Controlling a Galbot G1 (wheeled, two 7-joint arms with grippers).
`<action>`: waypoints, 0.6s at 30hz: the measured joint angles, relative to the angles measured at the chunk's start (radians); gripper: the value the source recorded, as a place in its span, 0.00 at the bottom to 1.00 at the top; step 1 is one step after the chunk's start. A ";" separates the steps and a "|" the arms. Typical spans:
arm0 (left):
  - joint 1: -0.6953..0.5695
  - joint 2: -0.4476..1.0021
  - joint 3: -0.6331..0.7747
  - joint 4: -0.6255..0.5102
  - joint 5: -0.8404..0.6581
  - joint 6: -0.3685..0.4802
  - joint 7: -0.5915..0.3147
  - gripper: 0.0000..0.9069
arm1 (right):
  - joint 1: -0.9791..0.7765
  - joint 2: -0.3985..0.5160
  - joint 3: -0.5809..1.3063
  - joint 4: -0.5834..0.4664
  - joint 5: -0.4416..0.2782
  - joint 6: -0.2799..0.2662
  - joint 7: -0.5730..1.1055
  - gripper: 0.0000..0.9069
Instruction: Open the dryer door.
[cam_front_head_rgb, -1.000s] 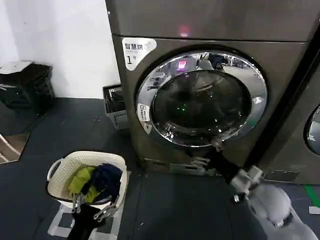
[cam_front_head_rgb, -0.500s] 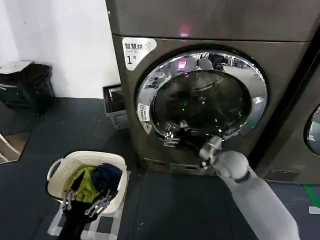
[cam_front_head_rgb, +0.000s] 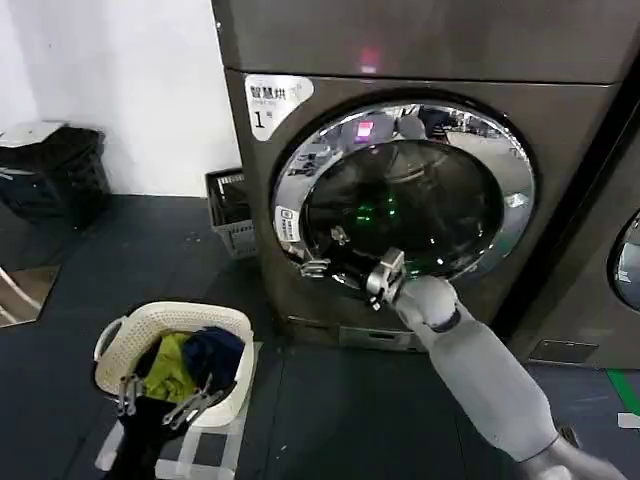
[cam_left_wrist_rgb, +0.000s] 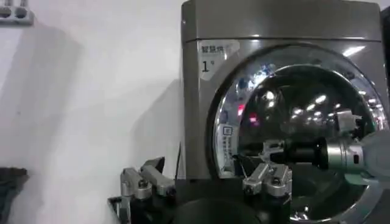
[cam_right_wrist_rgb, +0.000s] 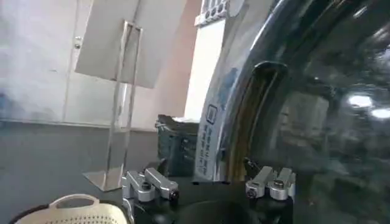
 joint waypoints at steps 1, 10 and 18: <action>-0.002 0.001 0.000 0.003 -0.001 0.000 0.004 1.00 | 0.001 -0.001 0.001 0.001 0.002 -0.003 -0.011 1.00; -0.045 0.030 -0.041 0.035 -0.073 0.051 0.021 1.00 | -0.028 -0.052 0.021 0.046 0.066 -0.035 -0.142 1.00; -0.157 0.175 -0.143 0.121 -0.270 0.100 0.099 1.00 | -0.067 -0.108 0.048 0.091 0.123 -0.029 -0.324 1.00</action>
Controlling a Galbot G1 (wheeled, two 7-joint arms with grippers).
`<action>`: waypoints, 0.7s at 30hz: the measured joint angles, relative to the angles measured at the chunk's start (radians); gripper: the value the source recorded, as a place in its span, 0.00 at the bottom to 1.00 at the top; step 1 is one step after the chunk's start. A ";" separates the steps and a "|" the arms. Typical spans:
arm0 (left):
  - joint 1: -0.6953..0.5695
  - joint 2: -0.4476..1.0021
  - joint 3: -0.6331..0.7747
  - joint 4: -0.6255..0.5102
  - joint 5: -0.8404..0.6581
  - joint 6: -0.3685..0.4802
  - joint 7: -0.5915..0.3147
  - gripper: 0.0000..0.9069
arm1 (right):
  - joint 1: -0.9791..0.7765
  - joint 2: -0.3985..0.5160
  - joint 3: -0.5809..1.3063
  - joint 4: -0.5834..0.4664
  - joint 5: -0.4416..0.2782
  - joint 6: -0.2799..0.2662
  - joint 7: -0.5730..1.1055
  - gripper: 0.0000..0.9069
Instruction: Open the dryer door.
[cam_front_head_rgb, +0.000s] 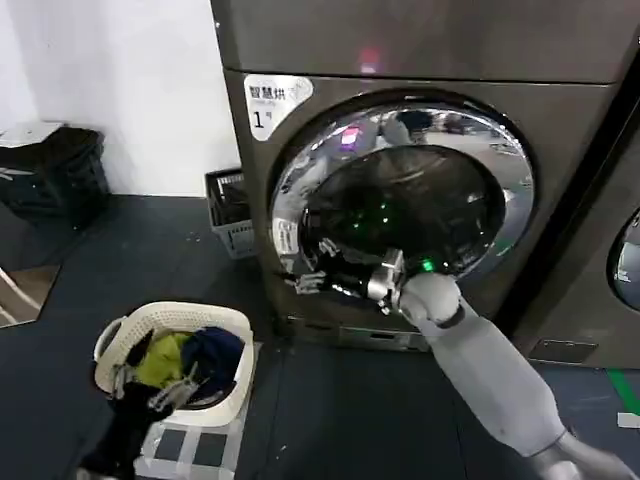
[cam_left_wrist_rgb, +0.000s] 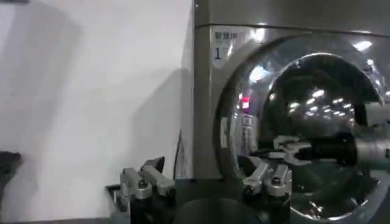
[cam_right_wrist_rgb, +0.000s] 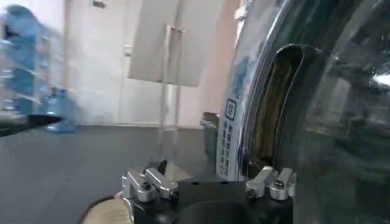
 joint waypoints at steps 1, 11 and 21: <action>-0.017 0.024 -0.010 0.014 -0.022 0.006 0.006 1.00 | -0.007 -0.008 0.006 0.006 0.000 0.000 -0.025 1.00; -0.166 0.238 -0.006 0.143 -0.264 0.049 0.021 1.00 | -0.120 -0.104 0.099 0.111 0.026 -0.012 -0.257 1.00; -0.452 0.492 0.193 0.385 -0.518 0.009 0.106 1.00 | -0.290 -0.196 0.247 0.238 0.075 -0.019 -0.446 1.00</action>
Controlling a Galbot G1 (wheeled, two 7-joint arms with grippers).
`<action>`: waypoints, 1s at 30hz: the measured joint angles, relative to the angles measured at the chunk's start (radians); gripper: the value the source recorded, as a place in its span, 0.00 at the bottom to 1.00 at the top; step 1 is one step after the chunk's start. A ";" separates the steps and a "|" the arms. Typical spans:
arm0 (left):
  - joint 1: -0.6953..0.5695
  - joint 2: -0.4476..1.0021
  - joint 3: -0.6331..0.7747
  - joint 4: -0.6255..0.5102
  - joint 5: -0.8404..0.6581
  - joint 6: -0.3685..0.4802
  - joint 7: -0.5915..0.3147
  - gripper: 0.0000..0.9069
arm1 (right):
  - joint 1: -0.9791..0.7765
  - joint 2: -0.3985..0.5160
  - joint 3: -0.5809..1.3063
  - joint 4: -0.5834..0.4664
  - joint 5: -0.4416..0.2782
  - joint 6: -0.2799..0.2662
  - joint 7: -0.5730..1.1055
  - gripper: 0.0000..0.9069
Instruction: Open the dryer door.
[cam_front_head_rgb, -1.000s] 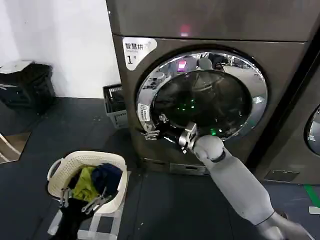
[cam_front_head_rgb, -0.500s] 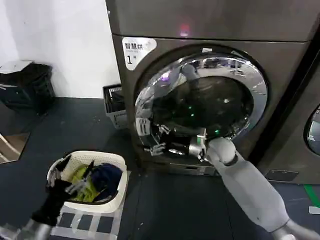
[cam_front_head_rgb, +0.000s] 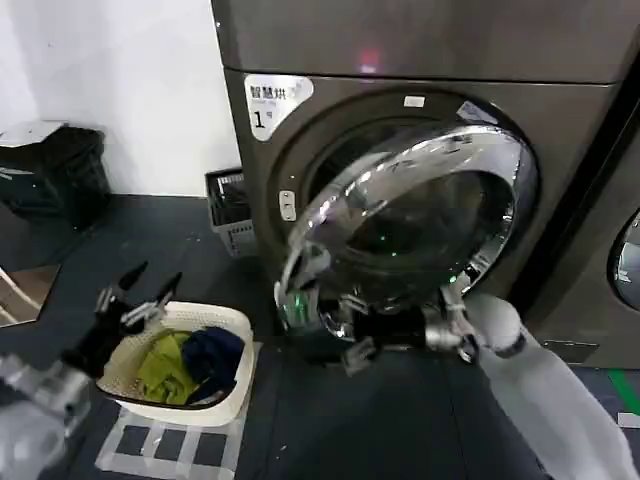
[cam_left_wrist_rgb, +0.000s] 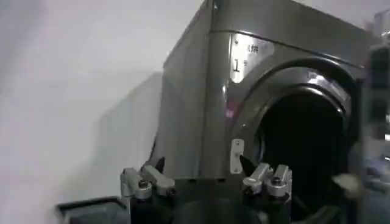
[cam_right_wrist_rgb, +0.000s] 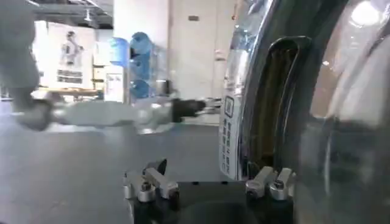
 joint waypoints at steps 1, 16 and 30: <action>-0.039 0.023 0.037 0.027 -0.024 -0.006 0.016 1.00 | -0.016 -0.008 0.016 0.010 0.005 0.001 -0.012 1.00; -0.543 0.118 0.611 0.188 -0.131 0.009 0.198 1.00 | -0.276 -0.034 0.368 0.008 0.040 0.050 -0.099 1.00; -0.803 0.021 0.959 0.199 -0.108 0.031 0.255 1.00 | -0.511 0.096 0.917 -0.017 0.001 0.071 0.093 1.00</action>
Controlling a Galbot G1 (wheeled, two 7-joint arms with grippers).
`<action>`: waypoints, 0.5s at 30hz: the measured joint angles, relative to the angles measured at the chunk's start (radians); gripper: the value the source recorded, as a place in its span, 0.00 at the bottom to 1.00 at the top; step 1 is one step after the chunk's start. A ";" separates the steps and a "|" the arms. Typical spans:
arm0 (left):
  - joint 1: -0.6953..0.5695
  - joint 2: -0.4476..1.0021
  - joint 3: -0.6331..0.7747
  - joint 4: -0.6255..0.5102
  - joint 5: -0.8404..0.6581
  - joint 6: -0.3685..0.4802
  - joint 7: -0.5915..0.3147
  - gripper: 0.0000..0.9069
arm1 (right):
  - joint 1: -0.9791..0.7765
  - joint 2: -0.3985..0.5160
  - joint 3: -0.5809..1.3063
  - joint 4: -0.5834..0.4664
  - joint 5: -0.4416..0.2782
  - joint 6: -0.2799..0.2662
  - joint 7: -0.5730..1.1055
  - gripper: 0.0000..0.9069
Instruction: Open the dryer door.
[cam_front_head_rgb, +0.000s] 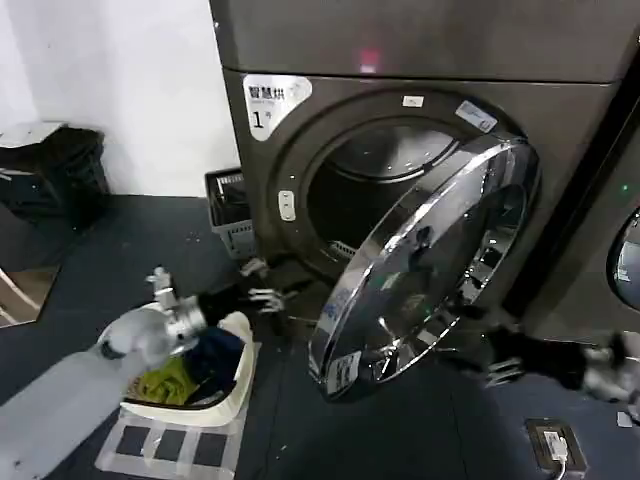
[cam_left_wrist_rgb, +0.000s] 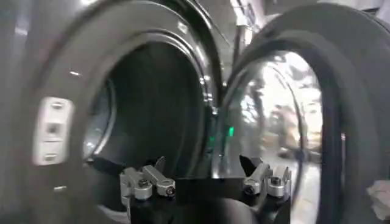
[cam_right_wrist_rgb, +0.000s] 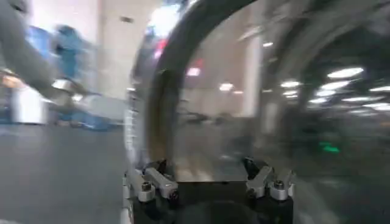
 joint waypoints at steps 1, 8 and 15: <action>-0.014 -0.007 0.021 -0.003 0.001 0.002 0.004 1.00 | -0.017 0.013 0.049 0.007 0.001 0.000 0.026 1.00; -0.080 -0.055 0.147 -0.030 0.009 0.002 0.027 1.00 | -0.110 0.084 0.304 0.051 -0.098 -0.046 0.296 1.00; -0.142 -0.100 0.236 -0.063 -0.005 0.005 0.020 1.00 | -0.144 0.118 0.523 0.058 -0.130 -0.175 0.545 1.00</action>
